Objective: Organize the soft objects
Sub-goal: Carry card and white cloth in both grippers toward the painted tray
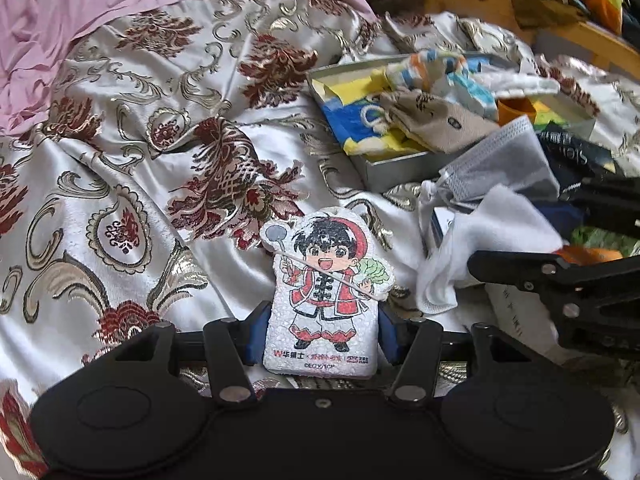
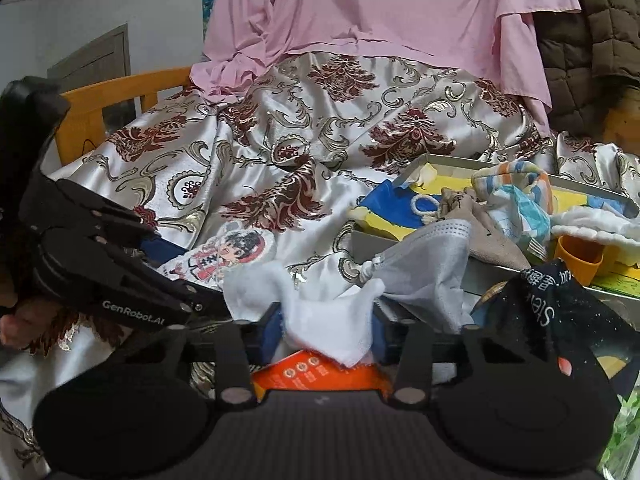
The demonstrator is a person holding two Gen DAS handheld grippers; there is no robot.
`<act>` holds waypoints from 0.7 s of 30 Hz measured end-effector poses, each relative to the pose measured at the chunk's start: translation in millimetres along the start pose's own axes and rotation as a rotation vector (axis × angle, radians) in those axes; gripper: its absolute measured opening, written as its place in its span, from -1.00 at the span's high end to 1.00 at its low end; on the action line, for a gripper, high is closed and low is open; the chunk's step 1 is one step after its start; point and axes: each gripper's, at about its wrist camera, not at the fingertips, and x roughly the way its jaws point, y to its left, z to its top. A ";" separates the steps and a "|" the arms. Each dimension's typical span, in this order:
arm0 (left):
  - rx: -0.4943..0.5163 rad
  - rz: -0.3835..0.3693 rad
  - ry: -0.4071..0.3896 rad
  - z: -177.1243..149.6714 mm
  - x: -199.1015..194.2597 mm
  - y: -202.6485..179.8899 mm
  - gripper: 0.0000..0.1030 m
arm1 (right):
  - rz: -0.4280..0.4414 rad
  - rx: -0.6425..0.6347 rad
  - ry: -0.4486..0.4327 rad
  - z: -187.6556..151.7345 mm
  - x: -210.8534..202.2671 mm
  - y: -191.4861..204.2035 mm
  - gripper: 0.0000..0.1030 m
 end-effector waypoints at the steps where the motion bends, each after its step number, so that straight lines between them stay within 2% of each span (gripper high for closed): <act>1: -0.004 0.003 -0.005 -0.4 -1.1 -1.1 -0.08 | -0.005 0.000 0.004 -0.4 0.3 0.6 0.26; 9: -0.050 0.025 -0.035 -2.6 -20.9 -14.6 -0.08 | -0.017 0.028 -0.023 3.4 -17.4 0.1 0.68; 14: -0.084 0.016 -0.060 3.5 -44.3 -25.1 -0.08 | -0.026 0.012 -0.058 6.9 -43.6 2.2 0.71; 21: -0.070 0.002 -0.122 17.5 -75.8 -47.6 -0.08 | -0.049 -0.001 -0.114 9.1 -94.3 -13.6 0.71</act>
